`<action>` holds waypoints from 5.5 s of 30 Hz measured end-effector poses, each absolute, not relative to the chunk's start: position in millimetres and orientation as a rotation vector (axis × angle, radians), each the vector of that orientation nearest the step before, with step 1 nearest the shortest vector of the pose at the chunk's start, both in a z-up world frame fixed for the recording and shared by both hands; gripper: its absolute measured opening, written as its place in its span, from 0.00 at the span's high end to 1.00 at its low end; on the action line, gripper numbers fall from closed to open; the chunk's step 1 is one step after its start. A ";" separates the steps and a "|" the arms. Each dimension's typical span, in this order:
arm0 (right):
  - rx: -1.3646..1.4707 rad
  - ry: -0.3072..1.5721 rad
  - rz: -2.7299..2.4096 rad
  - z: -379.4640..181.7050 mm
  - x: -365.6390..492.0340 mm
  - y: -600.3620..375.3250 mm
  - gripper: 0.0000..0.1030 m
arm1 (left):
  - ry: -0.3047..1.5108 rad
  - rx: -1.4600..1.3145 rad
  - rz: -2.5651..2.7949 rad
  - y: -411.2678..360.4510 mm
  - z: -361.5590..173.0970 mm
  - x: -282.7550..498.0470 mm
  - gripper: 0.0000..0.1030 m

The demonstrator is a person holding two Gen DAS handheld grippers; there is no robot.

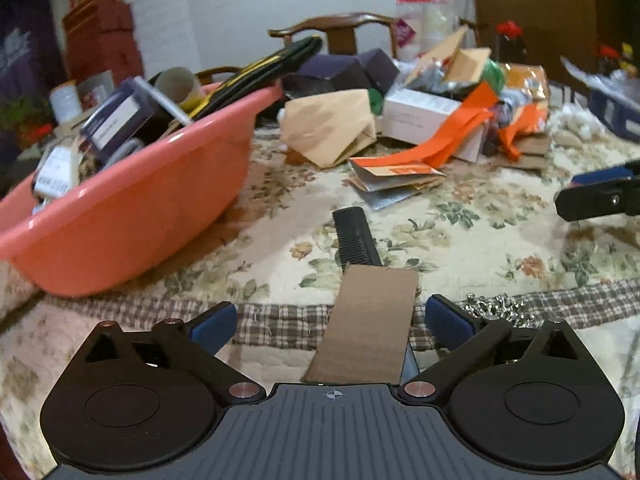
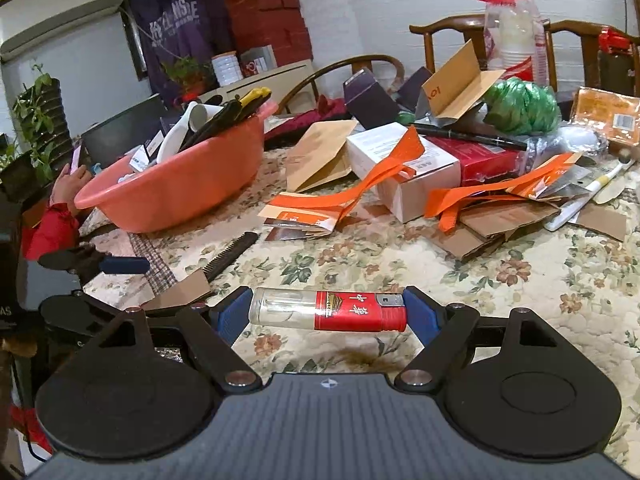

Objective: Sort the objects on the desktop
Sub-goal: 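Close the left tool on the brown cardboard strip, then lift the cardboard strip with the left tool while the right tool lifts the lighter, then carry the cardboard strip with the left tool while the right tool carries the lighter to the basin, then open the left tool over the pink basin while the right tool releases the lighter there, then lower the left tool onto the black comb while the right tool approaches the silver snowflake ornament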

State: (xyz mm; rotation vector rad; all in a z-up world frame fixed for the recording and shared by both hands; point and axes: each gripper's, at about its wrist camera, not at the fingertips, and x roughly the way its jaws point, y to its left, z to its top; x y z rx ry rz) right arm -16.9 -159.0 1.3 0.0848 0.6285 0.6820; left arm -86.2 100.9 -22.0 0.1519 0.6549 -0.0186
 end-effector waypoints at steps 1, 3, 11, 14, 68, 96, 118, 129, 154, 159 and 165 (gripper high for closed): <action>0.089 0.630 0.682 1.3 -16.5 -159.4 0.18 | 0.654 0.135 -0.018 102.9 -22.1 -86.9 0.01; 0.102 0.638 0.686 1.1 -14.7 -160.7 0.18 | 0.669 0.115 -0.038 107.1 -20.8 -85.1 0.01; 0.128 0.650 0.690 0.7 -12.9 -163.6 0.18 | 0.692 0.045 -0.101 120.5 -20.8 -85.3 0.00; 0.123 0.651 0.690 0.1 -13.2 -162.6 0.19 | 0.714 0.074 -0.077 114.2 -19.0 -83.8 0.07; 0.020 0.628 0.712 15.4 -21.2 -165.4 0.19 | 0.643 -0.094 -0.164 108.8 19.0 -96.0 0.59; 0.081 0.504 0.901 150.2 19.0 6.9 0.19 | 0.397 -0.103 0.024 219.3 157.6 -90.5 0.58; 0.108 0.602 0.854 114.4 108.7 125.8 0.16 | 0.552 -0.198 0.250 327.0 116.4 17.1 0.42; 0.083 0.487 0.876 142.8 57.5 37.3 0.14 | 0.412 -0.128 0.175 272.2 148.3 -53.4 0.35; -0.323 0.570 0.961 4.6 -89.9 -91.1 0.11 | 0.704 -0.038 -0.085 123.2 9.7 -76.0 0.19; -0.332 0.624 0.989 -2.9 -78.8 -65.0 0.13 | 0.713 -0.072 -0.100 128.9 6.7 -69.4 0.17; -0.307 0.652 0.976 -11.7 -68.5 -60.1 0.12 | 0.738 -0.085 -0.143 119.8 -3.8 -62.3 0.16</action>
